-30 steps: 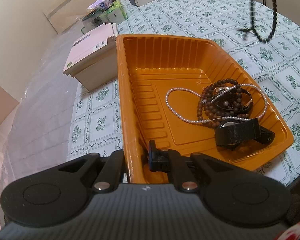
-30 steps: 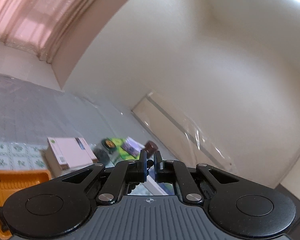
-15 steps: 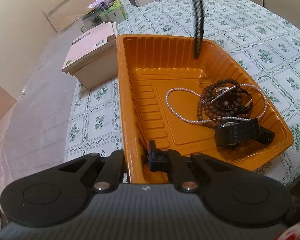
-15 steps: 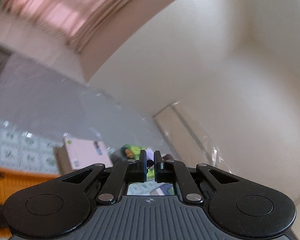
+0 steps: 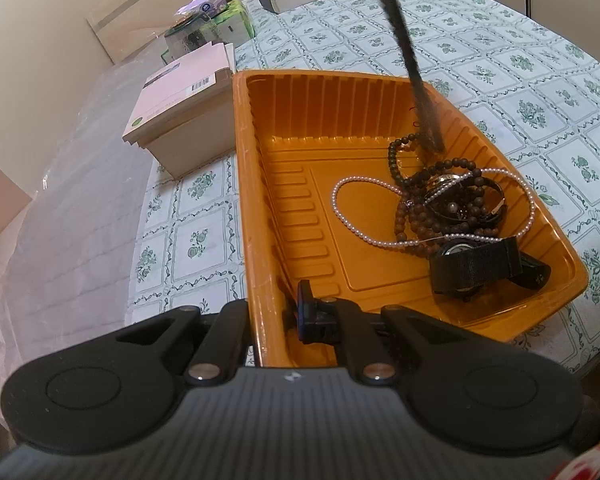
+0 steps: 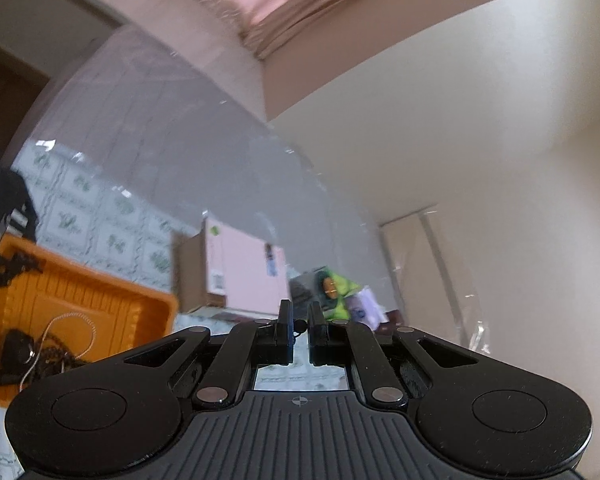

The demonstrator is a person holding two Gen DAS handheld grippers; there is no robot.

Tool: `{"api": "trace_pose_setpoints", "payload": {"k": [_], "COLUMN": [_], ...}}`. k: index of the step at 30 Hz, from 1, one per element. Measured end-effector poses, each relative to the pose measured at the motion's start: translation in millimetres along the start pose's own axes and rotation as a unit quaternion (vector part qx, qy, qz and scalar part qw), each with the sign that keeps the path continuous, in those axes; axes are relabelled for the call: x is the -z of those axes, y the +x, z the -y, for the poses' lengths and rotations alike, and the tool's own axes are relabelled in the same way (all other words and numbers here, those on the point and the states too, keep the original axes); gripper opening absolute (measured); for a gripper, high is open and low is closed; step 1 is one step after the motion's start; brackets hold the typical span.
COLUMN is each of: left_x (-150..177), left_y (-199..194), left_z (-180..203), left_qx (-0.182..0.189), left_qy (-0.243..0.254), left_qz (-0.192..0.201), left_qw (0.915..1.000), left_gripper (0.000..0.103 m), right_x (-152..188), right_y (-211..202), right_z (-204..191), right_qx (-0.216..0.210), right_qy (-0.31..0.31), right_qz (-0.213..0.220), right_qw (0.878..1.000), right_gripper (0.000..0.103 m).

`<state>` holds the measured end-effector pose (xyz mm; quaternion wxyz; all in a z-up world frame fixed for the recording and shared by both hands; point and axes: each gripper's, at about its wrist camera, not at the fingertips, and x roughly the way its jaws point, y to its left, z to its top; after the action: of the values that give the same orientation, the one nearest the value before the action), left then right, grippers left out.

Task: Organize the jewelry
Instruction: 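Raise the black bead necklace high and swing it over the tray, then lower the black bead necklace into the tray with the right tool, release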

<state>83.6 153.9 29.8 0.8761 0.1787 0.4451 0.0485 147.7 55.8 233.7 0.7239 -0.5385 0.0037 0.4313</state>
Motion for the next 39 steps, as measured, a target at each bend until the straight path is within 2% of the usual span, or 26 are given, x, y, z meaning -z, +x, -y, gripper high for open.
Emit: {"api": "trace_pose_setpoints", "payload": {"k": [6, 10, 18, 25, 39], "left_x": [0.0, 0.3, 1.5, 2.2, 3.1], "left_y": [1.0, 1.4, 3.5, 4.5, 6.1], "left_z": [-1.5, -2.0, -3.2, -3.7, -5.0], "left_qx": [0.002, 0.002, 0.005, 0.007, 0.011], "left_qy": [-0.002, -0.003, -0.006, -0.007, -0.011], "left_qz": [-0.001, -0.001, -0.003, -0.004, -0.005], "left_qw": [1.0, 1.0, 1.0, 0.9999, 0.9999], "left_gripper": [0.006, 0.006, 0.006, 0.006, 0.006], "right_x": [12.6, 19.9, 38.1, 57.8, 67.1], "right_y": [32.7, 46.9, 66.8, 87.1, 109.9], "right_z": [-16.7, -28.4, -71.0, -100.0, -104.5], "right_qx": [-0.028, -0.062, -0.123, -0.139, -0.166], "right_qy": [-0.007, -0.014, -0.083, -0.116, -0.07], "right_qz": [-0.021, -0.021, -0.024, -0.036, -0.036], "right_qw": [0.999, 0.998, 0.989, 0.983, 0.983], "right_gripper": [0.006, 0.006, 0.006, 0.006, 0.006]}}
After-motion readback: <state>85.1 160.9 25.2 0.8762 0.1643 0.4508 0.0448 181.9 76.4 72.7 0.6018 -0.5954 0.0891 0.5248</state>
